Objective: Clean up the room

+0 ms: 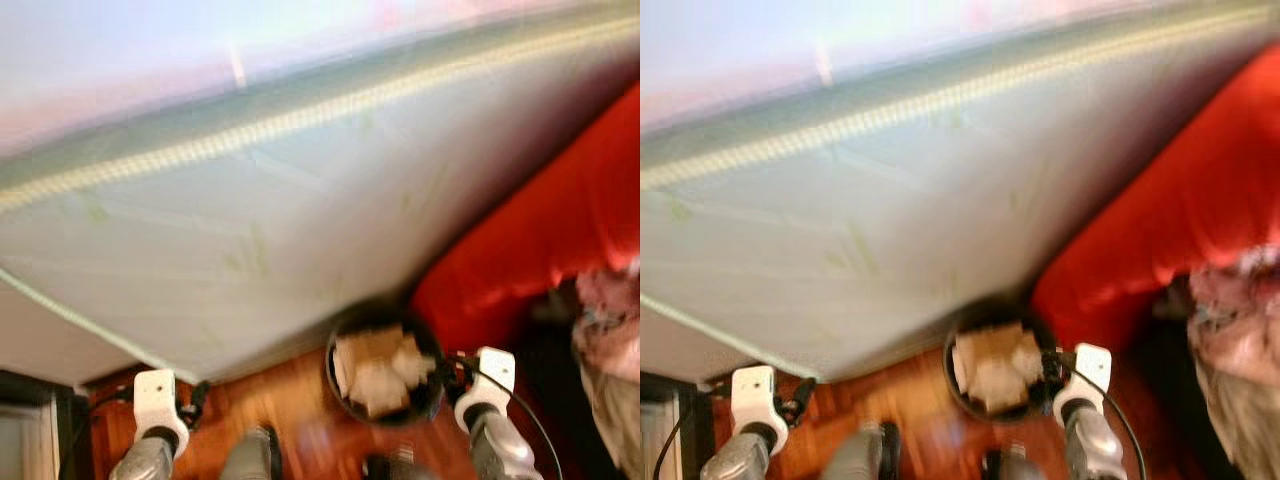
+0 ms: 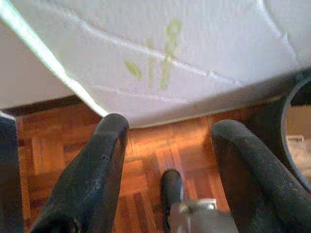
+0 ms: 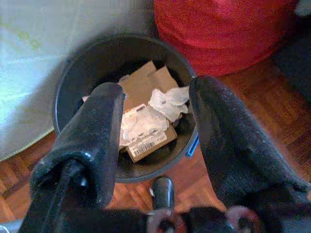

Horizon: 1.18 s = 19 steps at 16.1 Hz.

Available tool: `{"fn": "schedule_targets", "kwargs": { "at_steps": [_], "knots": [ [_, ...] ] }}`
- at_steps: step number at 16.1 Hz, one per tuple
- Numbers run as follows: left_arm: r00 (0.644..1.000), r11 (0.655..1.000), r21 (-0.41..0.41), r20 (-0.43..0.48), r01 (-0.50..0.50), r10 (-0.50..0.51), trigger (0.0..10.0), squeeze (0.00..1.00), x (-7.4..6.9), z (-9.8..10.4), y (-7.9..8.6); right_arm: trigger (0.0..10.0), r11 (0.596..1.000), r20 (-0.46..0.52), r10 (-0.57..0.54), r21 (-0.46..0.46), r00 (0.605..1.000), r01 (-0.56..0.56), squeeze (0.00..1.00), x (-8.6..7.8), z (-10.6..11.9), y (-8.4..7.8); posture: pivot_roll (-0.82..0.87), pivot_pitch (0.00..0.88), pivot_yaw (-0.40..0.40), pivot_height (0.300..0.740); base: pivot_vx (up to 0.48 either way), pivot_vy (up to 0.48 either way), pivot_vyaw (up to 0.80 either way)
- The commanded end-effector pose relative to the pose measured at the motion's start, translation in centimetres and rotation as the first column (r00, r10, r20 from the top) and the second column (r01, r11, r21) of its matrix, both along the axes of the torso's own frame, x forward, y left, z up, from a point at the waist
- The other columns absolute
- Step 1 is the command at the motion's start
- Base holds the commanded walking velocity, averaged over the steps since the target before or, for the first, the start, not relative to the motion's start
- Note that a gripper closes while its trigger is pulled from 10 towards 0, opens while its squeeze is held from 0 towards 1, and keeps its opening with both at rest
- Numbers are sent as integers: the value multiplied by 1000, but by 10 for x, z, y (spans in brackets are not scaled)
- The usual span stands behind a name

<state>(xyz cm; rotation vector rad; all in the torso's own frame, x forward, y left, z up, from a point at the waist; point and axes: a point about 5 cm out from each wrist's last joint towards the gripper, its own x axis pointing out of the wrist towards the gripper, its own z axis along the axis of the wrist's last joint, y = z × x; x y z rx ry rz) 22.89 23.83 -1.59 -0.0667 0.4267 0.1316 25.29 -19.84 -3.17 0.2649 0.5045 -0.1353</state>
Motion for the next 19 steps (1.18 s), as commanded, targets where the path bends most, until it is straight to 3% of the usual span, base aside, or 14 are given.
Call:
{"fn": "schedule_targets", "kwargs": {
  "at_steps": [1,5,7,8,12,16,19],
  "knots": [
    [996,1000,-16,-86,-21,19,10000,0,-15,-18,1,10000,999,-96,-38,10,995,39,0,-20,-16,-4,200,64,-43,740,0,0,0],
    [969,997,-68,-248,-36,18,10000,0,-31,-43,-12,10000,999,-207,-35,1,978,36,0,-42,-31,-6,155,0,-45,740,0,0,0],
    [944,997,-75,-329,-35,8,10000,0,-38,-53,-19,10000,995,-295,-97,7,951,104,0,-68,-44,-17,138,0,-27,740,0,0,0],
    [944,997,-76,-331,-33,6,10000,0,-37,-53,-19,10000,993,-305,-107,10,946,115,0,-72,-46,-18,134,0,-24,740,0,0,0],
    [949,997,-71,-316,-35,11,10000,0,-27,-49,-19,10000,993,-321,-106,10,941,115,0,-75,-47,-20,96,0,-14,740,0,0,0],
    [938,997,-72,-346,-29,2,10000,0,-32,-53,-22,10000,988,-339,-140,6,930,151,0,-76,-48,-24,69,0,-13,740,0,0,0],
    [926,998,-53,-379,-18,-3,10000,0,-36,-56,-24,10000,993,-364,-107,2,925,116,0,-72,-48,-20,80,0,-20,740,0,0,-388]
  ]
}}
